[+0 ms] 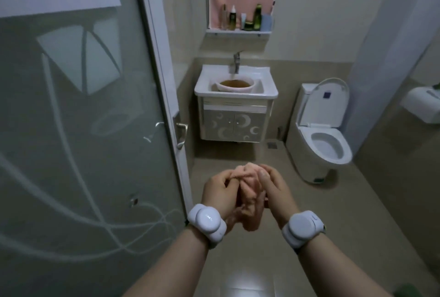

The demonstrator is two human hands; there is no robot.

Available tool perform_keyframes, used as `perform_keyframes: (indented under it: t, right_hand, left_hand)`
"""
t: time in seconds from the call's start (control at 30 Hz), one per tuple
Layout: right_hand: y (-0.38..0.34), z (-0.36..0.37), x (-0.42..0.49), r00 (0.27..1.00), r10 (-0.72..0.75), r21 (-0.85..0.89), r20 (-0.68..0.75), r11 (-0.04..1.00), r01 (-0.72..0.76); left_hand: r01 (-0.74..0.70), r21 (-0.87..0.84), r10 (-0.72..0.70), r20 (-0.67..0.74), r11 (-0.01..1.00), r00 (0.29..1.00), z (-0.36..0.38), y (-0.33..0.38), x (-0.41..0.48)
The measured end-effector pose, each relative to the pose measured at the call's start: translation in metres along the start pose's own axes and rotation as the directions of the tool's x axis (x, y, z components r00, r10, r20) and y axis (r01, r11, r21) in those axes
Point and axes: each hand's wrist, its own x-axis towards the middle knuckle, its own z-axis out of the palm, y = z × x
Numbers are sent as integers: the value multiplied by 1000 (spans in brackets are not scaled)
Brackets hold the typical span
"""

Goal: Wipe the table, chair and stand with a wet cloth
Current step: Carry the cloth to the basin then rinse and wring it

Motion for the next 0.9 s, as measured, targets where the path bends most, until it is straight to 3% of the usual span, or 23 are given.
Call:
perform_keyframes:
  t: [0.13, 0.23, 0.37, 0.57, 0.9]
  right_hand:
    - [-14, -7, 106, 998, -47, -163, -46, 986, 39]
    - [-25, -22, 167, 989, -105, -250, -106, 965, 76]
    - [-35, -43, 252, 970, -131, -231, -204, 969, 82]
    - [-37, -69, 366, 951, -160, -157, -265, 980, 121]
    - [-60, -113, 593, 983, -171, -166, -69, 973, 157]
  left_hand:
    - [-6, -36, 8, 49, 999, 999, 14, 2, 113]
    - [-23, 34, 20, 85, 999, 996, 32, 2, 180]
    - [-51, 129, 24, 204, 990, 979, 63, 1, 270]
    - [12, 222, -54, 184, 975, 981, 87, -15, 383]
    - [92, 185, -100, 31, 978, 995, 133, 11, 581]
